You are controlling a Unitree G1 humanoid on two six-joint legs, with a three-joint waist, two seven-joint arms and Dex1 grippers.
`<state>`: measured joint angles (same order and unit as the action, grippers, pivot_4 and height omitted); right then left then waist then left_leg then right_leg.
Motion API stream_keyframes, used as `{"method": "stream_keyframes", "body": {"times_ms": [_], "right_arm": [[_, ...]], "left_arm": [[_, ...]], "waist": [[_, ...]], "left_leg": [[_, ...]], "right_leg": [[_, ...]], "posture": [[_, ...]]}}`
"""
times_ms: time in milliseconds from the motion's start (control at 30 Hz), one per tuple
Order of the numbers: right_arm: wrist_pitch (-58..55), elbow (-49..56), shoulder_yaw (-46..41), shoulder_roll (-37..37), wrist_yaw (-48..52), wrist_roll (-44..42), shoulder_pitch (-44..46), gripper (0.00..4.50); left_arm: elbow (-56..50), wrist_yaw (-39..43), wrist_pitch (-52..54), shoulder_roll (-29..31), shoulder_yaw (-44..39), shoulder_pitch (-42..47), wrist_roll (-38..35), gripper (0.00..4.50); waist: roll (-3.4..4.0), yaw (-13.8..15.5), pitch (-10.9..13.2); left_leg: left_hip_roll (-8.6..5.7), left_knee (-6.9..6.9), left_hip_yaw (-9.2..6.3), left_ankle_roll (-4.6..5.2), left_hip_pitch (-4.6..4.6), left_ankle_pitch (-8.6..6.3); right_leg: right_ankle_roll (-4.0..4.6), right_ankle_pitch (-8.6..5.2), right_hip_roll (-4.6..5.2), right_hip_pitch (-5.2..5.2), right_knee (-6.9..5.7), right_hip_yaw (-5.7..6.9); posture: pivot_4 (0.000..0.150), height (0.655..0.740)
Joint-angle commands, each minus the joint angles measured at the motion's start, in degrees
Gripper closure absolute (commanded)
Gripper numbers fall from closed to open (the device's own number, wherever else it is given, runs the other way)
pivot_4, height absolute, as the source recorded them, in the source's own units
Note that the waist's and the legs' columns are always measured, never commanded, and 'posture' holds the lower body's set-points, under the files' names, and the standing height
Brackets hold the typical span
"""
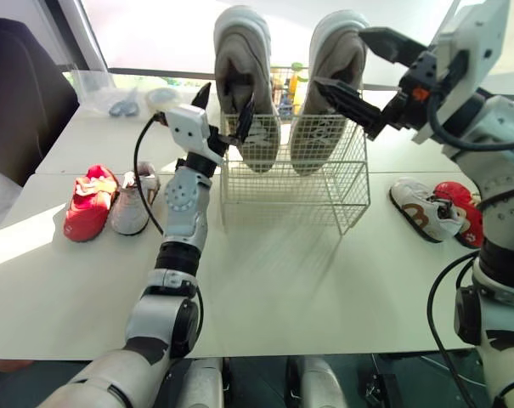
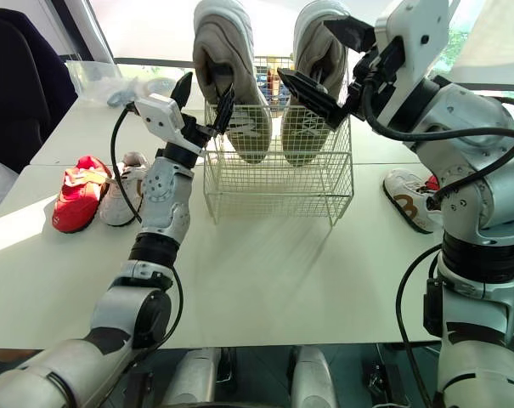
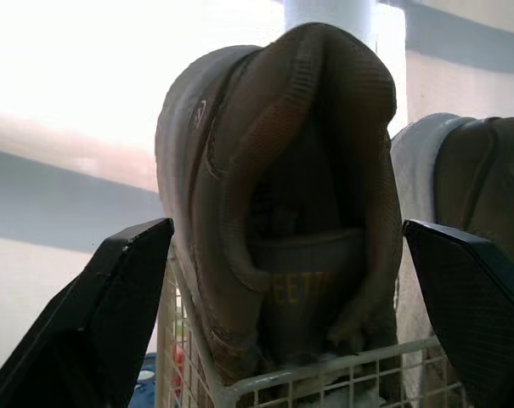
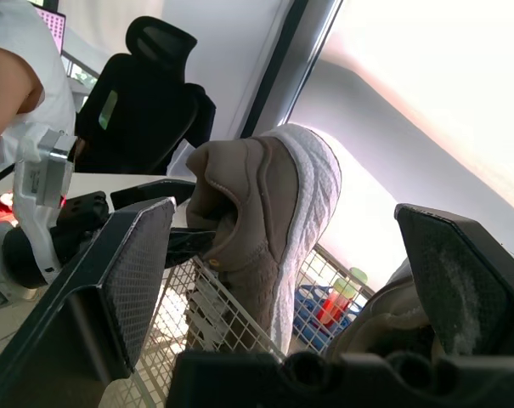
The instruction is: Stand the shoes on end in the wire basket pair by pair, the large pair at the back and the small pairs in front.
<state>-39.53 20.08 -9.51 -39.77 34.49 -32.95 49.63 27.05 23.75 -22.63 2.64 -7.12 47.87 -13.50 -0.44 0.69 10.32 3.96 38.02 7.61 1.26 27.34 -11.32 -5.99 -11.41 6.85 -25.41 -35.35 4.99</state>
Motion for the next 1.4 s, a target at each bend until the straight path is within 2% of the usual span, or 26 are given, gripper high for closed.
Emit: {"method": "stream_keyframes", "body": {"times_ms": [33, 200, 267, 400, 433, 567, 667, 733, 967, 1400], "right_arm": [[0.5, 1.6, -2.5, -1.6, 0.4, -0.8, -0.1, 0.00], [-0.4, 1.9, -4.8, -4.6, 0.9, -0.9, -2.7, 0.00], [-1.8, 1.7, -8.3, -7.2, 0.4, -0.9, -5.8, 0.00], [-5.3, 0.0, -12.6, -13.3, -1.2, 3.0, -15.3, 0.00], [-5.7, -0.6, -13.1, -14.1, -1.4, 3.3, -16.7, 0.00], [-7.0, -6.0, -13.7, -17.6, -0.4, 6.8, -24.9, 0.00], [-6.7, -12.5, -13.4, -19.4, 1.0, 8.5, -28.4, 0.00], [-7.1, -16.4, -13.2, -19.7, 2.1, 8.7, -29.3, 0.00], [-4.7, -25.0, -9.7, -19.9, 4.9, 12.3, -31.0, 0.00], [3.0, -43.9, -3.9, -16.9, 7.2, 16.8, -23.7, 0.00]], "left_arm": [[-14.5, 1.9, 9.4, 3.3, 1.3, -1.4, -4.2, 0.02], [-29.1, 4.3, 26.7, 11.1, 0.6, -4.7, -11.6, 0.02], [-33.9, 7.5, 33.7, 17.2, -1.0, -5.8, -15.5, 0.02], [-39.4, 17.0, 51.8, 32.1, -4.5, -8.2, -28.1, 0.02], [-40.0, 17.7, 54.3, 33.6, -4.8, -8.2, -30.1, 0.02], [-42.0, 20.9, 69.3, 38.1, -7.3, -8.4, -45.5, 0.02], [-43.2, 21.5, 74.8, 38.9, -7.2, -8.6, -51.5, 0.02], [-44.7, 22.3, 76.0, 39.1, -6.5, -9.4, -52.6, 0.02], [-47.6, 22.0, 75.1, 38.6, -4.9, -12.2, -49.9, 0.02], [-50.1, 19.5, 74.5, 37.7, -5.1, -14.0, -49.5, 0.02]], "waist": [[0.00, 0.0, 0.0], [0.06, 0.0, 0.0], [0.05, 0.0, 0.0], [0.07, -0.1, 0.0], [0.08, -0.1, 0.0], [0.08, 0.1, -0.1], [0.09, 0.0, -0.1], [0.09, -0.1, -0.1], [0.11, -0.4, -0.1], [0.12, -0.2, -0.1]], "left_leg": [[0.00, 0.00, 0.00, 0.00, 0.00, 0.00], [0.02, -0.01, -0.01, -0.01, -0.03, 0.00], [0.02, 0.00, -0.01, -0.01, -0.04, 0.00], [0.02, -0.01, -0.01, -0.03, -0.04, -0.01], [0.02, -0.01, 0.00, -0.04, -0.06, 0.00], [0.02, 0.00, -0.04, -0.06, -0.12, 0.00], [0.00, 0.00, -0.04, -0.06, -0.12, 0.00], [0.00, -0.01, -0.03, -0.06, -0.13, 0.01], [0.00, -0.04, -0.01, -0.09, -0.21, 0.03], [0.00, -0.03, -0.02, -0.09, -0.20, 0.03]], "right_leg": [[0.00, 0.00, 0.00, 0.00, 0.00, 0.00], [0.00, 0.00, 0.00, 0.01, -0.04, 0.00], [0.00, 0.00, 0.00, 0.03, -0.03, 0.00], [0.03, -0.02, 0.00, 0.01, 0.00, 0.00], [0.07, -0.05, 0.00, 0.02, -0.01, 0.00], [0.23, -0.14, 0.00, 0.12, 0.03, 0.00], [0.23, -0.14, 0.00, 0.16, 0.09, 0.00], [0.22, -0.14, -0.01, 0.14, 0.08, 0.00], [0.22, -0.14, -0.02, 0.16, 0.04, -0.01], [0.22, -0.14, -0.01, 0.19, 0.09, -0.01]], "posture": [[0.150, 0.7400], [0.150, 0.7400], [0.150, 0.7400], [0.150, 0.7400], [0.150, 0.7400], [0.150, 0.7400], [0.150, 0.7400], [0.150, 0.7400], [0.150, 0.7400], [0.150, 0.7400]]}}
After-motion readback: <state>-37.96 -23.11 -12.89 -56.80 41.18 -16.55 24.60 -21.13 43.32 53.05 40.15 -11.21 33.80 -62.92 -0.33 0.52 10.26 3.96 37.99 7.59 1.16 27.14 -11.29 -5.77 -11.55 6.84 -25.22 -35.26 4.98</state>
